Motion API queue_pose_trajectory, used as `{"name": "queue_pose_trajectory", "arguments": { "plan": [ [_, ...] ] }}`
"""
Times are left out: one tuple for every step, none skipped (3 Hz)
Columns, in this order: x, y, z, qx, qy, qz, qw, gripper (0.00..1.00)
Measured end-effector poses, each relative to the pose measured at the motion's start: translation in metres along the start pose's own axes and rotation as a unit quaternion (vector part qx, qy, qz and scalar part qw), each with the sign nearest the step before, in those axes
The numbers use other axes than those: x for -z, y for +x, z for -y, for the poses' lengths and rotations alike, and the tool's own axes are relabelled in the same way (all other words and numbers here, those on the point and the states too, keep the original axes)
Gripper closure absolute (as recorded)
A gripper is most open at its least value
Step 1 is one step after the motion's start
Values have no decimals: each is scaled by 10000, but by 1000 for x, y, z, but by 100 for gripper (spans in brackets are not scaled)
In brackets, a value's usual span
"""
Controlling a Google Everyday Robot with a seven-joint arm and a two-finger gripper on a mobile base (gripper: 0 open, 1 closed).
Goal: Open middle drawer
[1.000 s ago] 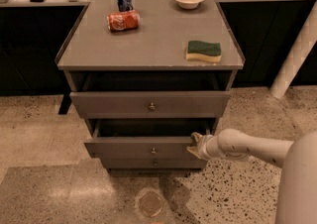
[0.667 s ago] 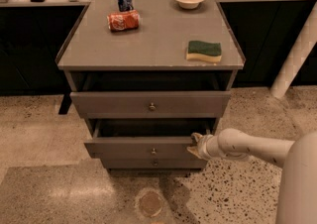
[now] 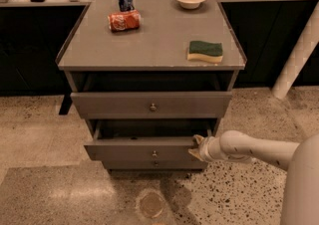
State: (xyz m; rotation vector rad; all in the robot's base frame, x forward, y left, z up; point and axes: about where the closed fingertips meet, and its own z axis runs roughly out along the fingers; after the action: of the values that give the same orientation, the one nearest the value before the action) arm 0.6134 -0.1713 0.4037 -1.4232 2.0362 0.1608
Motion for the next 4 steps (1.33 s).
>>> {"name": "queue_pose_trajectory", "arguments": {
  "plan": [
    [-1, 4, -13, 53, -113, 4, 9999, 100],
    [4, 1, -12, 54, -113, 4, 9999, 100],
    [6, 1, -17, 88, -136, 8, 9999, 100],
    [6, 1, -17, 89, -137, 7, 9999, 100]
  ]
}}
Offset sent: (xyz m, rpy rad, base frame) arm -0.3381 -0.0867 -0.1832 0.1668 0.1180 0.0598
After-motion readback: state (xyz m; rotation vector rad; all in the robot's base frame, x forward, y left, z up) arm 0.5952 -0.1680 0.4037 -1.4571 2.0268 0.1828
